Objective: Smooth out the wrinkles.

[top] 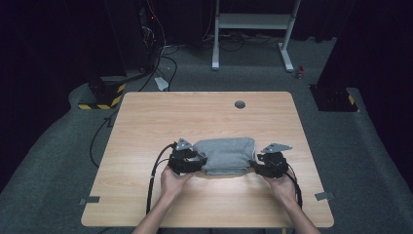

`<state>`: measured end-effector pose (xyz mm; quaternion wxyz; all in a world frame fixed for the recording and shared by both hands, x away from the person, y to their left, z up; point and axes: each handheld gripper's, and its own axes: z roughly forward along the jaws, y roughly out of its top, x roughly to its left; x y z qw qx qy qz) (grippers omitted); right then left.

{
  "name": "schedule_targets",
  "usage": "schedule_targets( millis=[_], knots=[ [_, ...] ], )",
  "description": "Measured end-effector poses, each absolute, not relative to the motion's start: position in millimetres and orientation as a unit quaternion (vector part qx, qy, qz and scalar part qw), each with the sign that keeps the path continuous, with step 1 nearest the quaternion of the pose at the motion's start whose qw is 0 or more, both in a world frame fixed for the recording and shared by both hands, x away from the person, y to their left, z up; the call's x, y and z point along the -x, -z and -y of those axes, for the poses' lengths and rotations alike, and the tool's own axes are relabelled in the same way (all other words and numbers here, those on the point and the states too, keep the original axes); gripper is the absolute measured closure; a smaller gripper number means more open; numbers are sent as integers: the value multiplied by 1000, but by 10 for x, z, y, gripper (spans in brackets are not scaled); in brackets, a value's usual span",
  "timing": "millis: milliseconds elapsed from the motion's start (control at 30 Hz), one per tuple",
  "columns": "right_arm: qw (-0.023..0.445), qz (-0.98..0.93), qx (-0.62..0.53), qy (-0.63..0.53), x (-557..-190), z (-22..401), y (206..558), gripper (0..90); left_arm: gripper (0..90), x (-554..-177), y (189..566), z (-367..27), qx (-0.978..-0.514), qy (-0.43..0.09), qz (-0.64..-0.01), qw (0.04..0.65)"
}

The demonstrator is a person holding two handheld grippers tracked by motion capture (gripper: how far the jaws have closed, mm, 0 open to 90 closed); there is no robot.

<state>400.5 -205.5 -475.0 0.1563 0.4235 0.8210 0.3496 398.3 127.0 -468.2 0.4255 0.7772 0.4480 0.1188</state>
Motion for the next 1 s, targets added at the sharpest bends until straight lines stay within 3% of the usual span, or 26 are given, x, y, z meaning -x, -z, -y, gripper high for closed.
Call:
schedule_targets(
  millis=[300,600,800,867,1000],
  knots=[
    [140,-781,-462,-396,-4185,2195,4524,448,337,-4291,4550,-1253,-746,-96,-487,444],
    [131,-767,-495,-387,-4516,2049,4545,435,344,-4520,4631,-1101,-753,-83,-512,404],
    [111,-758,-517,-381,-4670,1968,4696,432,403,-4598,4731,-1040,-757,-61,-520,390],
    [100,-759,-520,-379,-4702,1956,4745,467,441,-4620,4767,-1019,-760,-54,-519,388],
    [94,-769,-511,-373,-4704,1925,4776,662,615,-4630,4805,-984,-766,-43,-511,389]
  ],
)
